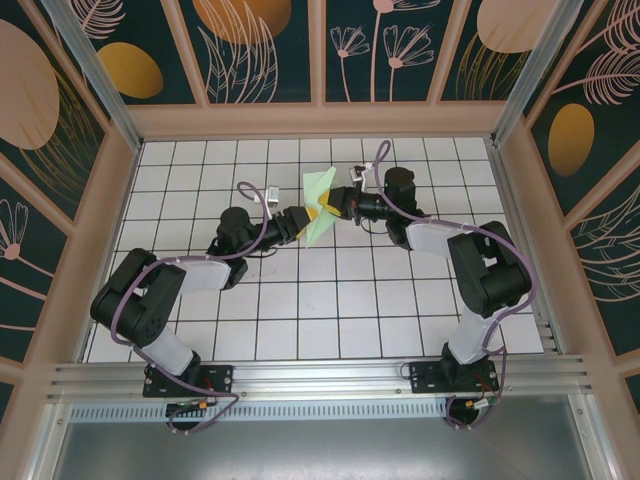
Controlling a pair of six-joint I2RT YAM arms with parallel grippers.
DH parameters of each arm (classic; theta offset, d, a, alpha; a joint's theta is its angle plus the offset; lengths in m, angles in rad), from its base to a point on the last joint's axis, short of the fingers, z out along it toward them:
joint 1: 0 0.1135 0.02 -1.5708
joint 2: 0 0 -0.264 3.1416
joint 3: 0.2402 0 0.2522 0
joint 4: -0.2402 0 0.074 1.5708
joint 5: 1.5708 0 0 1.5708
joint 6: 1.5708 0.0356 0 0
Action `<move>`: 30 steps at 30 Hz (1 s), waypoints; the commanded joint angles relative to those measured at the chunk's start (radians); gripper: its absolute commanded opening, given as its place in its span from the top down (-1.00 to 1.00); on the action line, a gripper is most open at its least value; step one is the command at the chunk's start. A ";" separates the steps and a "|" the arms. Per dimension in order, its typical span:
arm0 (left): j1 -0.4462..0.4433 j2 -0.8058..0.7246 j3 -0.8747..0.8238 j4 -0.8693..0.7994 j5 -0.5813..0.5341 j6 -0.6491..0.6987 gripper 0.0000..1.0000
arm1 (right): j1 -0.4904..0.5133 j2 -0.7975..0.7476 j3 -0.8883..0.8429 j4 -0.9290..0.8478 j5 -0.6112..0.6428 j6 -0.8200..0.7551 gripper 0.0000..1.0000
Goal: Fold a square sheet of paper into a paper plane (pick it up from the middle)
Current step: Turn over the paper at the center of the table.
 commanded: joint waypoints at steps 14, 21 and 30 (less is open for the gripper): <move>0.004 -0.121 0.159 -0.734 -0.275 0.446 0.85 | -0.025 -0.181 0.029 -0.627 0.309 -0.494 -0.24; -0.068 -0.139 0.356 -1.279 -0.791 0.653 0.85 | -0.025 -0.275 -0.015 -0.783 0.588 -0.592 -0.65; -0.201 0.081 0.569 -1.597 -1.293 0.633 0.83 | -0.033 -0.289 -0.056 -0.843 0.760 -0.549 -0.67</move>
